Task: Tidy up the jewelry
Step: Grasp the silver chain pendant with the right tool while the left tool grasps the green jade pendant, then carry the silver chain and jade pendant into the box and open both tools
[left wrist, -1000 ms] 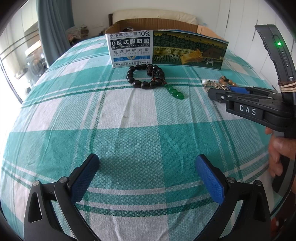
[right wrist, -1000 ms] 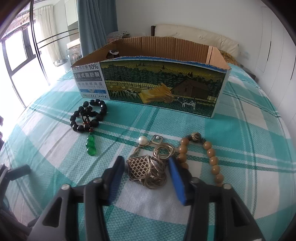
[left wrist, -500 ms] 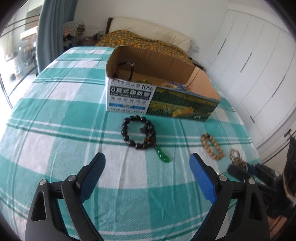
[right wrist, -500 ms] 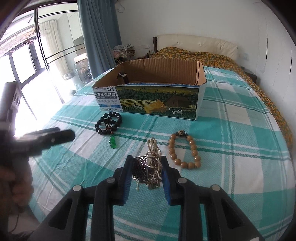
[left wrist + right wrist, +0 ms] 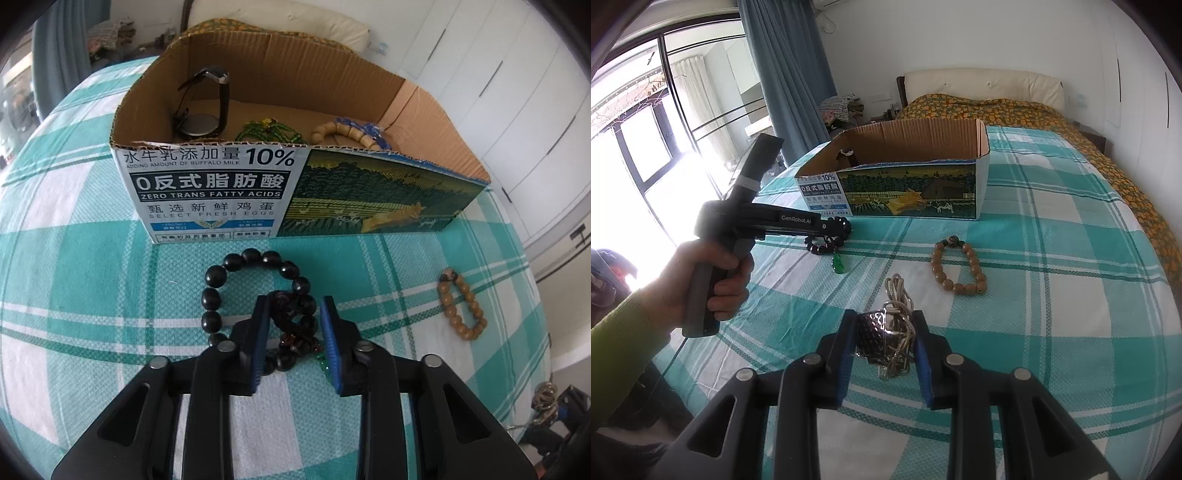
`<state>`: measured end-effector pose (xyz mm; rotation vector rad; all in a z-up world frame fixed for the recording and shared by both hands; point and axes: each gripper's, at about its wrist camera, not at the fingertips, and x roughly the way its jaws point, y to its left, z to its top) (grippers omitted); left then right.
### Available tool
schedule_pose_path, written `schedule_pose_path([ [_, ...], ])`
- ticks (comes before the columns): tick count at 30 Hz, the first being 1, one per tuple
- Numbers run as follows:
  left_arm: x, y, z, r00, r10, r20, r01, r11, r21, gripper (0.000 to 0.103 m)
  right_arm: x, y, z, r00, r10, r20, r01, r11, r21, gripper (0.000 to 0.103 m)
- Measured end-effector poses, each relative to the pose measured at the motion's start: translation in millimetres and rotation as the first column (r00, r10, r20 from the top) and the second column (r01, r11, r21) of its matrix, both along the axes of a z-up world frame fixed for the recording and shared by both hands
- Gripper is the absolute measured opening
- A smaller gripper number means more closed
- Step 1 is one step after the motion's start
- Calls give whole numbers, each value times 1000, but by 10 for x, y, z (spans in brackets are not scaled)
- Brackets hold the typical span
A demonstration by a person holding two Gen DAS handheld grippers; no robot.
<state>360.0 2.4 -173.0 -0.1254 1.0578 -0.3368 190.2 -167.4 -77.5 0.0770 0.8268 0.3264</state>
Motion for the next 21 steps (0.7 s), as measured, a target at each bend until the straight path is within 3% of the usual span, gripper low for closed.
schedule_pose_path([
  [1, 0, 10, 8, 1000, 3, 9, -3, 1000, -15, 7, -13, -15, 16, 1000, -4, 3, 4, 1000, 2, 29],
  [5, -53, 131, 127, 1000, 27, 12, -26, 998, -59, 6, -72, -108, 86, 1000, -23, 14, 22, 1000, 18, 29],
  [11, -468, 321, 597, 995, 26, 96, -12, 989, -148, 6, -116, -243, 108, 998, -59, 17, 58, 998, 34, 29],
  [16, -865, 349, 869, 990, 16, 143, 6, 989, -149, 6, -143, -280, 129, 998, -65, 22, 64, 998, 27, 29],
  [21, -1081, 321, 947, 987, 16, 161, 6, 991, -137, 6, -175, -248, 204, 998, -52, 27, 51, 998, 20, 29],
])
